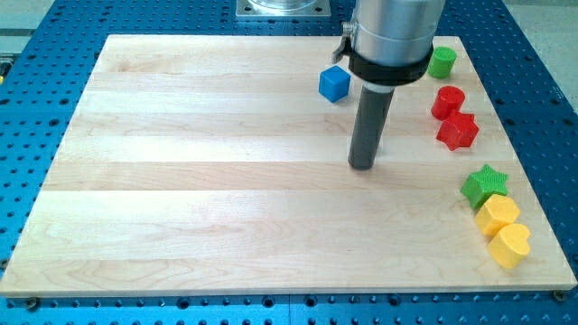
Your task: Push the triangle along with the cube to the top center of the board
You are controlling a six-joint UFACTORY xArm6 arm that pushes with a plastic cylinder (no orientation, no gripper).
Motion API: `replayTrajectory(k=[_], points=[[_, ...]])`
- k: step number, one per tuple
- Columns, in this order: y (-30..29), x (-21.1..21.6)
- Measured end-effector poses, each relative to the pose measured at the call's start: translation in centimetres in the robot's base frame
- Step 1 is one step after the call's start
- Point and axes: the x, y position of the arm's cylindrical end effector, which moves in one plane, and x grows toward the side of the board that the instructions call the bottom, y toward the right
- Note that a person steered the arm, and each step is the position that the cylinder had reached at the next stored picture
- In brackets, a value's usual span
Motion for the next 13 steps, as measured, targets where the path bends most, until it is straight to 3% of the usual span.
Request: replayTrajectory(k=[2,4,5,7,9,10,11,12,13], points=[[-3.5,-0.7],[-0.9,-1.6],[-1.1,-6.2],[1.5,-1.4],[1.5,-9.8],[0.0,-11.9],[-1.1,-11.9],[1.2,-8.7],[3.8,-10.4]])
